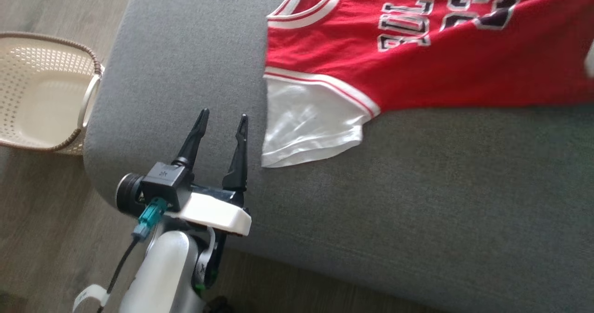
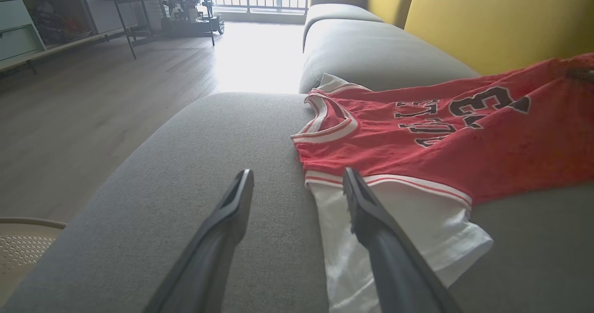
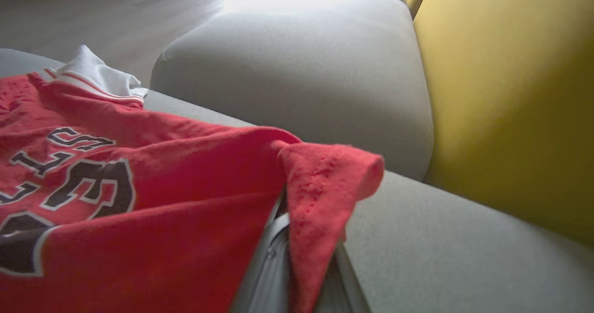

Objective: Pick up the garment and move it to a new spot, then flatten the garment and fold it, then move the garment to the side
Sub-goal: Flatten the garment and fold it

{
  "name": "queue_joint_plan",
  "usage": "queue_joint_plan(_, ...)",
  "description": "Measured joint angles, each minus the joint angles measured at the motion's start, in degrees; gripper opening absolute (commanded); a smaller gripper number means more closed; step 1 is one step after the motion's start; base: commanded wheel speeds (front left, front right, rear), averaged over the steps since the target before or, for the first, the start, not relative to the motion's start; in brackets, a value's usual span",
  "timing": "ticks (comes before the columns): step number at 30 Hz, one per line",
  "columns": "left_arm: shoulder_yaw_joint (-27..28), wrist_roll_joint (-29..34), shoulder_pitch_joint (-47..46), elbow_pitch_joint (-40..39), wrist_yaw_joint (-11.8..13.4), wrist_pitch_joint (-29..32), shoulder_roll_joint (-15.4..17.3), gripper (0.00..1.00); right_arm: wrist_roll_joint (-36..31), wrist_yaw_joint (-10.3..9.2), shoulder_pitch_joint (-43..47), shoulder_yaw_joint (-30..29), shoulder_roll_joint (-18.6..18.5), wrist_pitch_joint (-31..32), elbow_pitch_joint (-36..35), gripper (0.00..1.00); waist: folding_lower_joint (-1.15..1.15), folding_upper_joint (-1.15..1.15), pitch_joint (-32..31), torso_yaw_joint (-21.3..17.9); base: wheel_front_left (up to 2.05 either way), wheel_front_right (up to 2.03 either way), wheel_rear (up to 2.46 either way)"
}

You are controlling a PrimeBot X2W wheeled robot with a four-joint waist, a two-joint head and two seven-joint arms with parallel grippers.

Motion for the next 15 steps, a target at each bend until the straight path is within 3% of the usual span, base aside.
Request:
queue_joint_plan(7, -1.16, -1.14, -1.06, -0.46, 0.52, 0.00, -0.03, 1.00, -3.49, 0.00, -6.16, 4.67, -5.76, 1.66, 3.30, 0.00, 0.00, 0.00, 2.13, 1.31, 0.00, 0.00, 0.00)
queue_joint_plan(8, -1.77, -1.19, -1.08, -0.45, 0.91, 0.00, -0.09, 1.00, -3.39, 0.00, -7.03, 4.83, -5.88, 2.18, 5.55, 1.00, 0.01, 0.00, 2.66, 1.66, 0.00, 0.00, 0.00)
queue_joint_plan(15, -1.48, -1.54, -1.63, -0.09, 1.44, 0.00, -0.14, 1.00, -3.41, 0.00, -7.58, 5.95, -4.74, 0.94, 9.53, 1.00, 0.01, 0.00, 2.69, 1.04, 0.00, 0.00, 0.00)
